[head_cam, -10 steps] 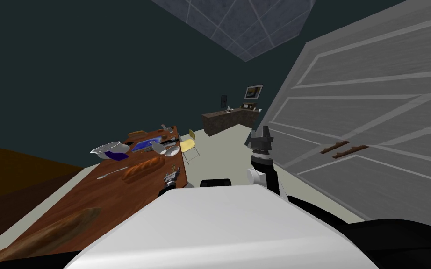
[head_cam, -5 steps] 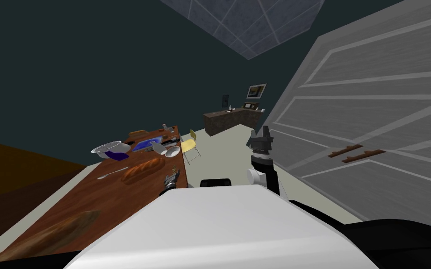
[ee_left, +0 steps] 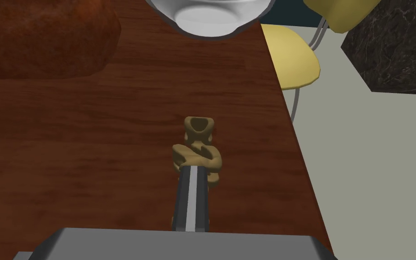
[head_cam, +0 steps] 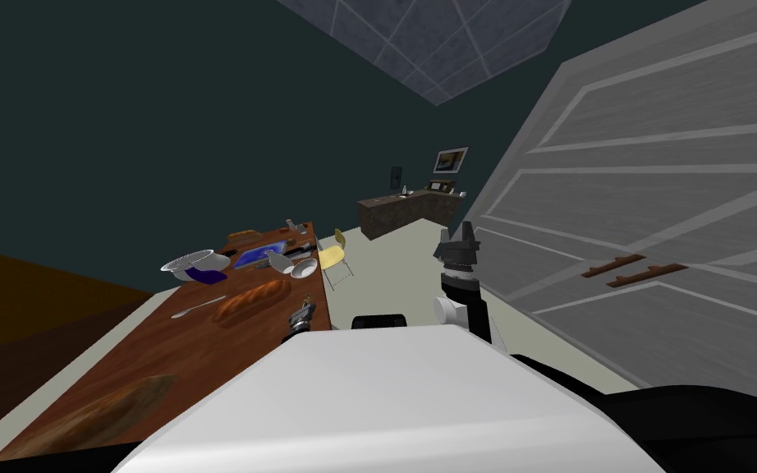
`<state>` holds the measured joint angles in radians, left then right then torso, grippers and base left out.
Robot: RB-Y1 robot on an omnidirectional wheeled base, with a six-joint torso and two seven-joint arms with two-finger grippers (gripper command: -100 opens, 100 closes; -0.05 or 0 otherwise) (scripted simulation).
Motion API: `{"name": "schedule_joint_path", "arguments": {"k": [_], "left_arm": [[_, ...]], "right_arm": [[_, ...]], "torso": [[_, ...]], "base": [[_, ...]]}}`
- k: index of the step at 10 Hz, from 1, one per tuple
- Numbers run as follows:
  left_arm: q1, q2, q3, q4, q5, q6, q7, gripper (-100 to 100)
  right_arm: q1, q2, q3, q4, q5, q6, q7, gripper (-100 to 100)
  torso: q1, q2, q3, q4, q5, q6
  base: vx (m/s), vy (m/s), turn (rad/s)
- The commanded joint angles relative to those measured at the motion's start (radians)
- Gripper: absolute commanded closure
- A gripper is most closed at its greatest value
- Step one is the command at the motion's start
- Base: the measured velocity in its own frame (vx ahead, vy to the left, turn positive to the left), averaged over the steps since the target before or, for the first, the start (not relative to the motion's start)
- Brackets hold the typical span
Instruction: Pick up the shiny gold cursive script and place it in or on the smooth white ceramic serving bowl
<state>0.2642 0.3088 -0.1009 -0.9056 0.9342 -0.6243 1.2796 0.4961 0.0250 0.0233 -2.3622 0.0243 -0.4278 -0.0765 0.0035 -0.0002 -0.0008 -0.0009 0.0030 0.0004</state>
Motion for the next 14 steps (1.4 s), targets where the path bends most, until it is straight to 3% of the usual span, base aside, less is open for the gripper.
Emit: {"name": "schedule_joint_path", "arguments": {"k": [1,2,4,8,14], "left_arm": [[0.0,0.0,0.0,0.0,0.0,0.0,0.0,100],[0.0,0.0,0.0,0.0,0.0,0.0,0.0,100],[0.008,0.017,0.016,-0.014,0.011,0.028,-0.001,-100],[0.035,0.074,0.076,-0.064,0.048,0.115,-0.011,-100],[0.1,0.202,0.222,-0.178,0.137,0.294,-0.041,-100]], "right_arm": [[0.0,0.0,0.0,0.0,0.0,0.0,0.0,0],[0.0,0.0,0.0,0.0,0.0,0.0,0.0,0],[0.0,0.0,0.0,0.0,0.0,0.0,0.0,0],[0.0,0.0,0.0,0.0,0.0,0.0,0.0,0],[0.0,0.0,0.0,0.0,0.0,0.0,0.0,0]], "torso": [[0.0,0.0,0.0,0.0,0.0,0.0],[0.0,0.0,0.0,0.0,0.0,0.0],[0.001,-0.001,0.0,0.0,0.0,0.0],[-0.008,-0.002,-0.001,0.0,-0.002,0.0],[-0.007,-0.005,-0.003,-0.001,-0.002,0.0]], "base": [[0.0,0.0,0.0],[0.0,0.0,0.0],[-0.007,-0.035,0.003],[0.012,-0.132,0.009],[0.067,-0.115,0.011]]}}
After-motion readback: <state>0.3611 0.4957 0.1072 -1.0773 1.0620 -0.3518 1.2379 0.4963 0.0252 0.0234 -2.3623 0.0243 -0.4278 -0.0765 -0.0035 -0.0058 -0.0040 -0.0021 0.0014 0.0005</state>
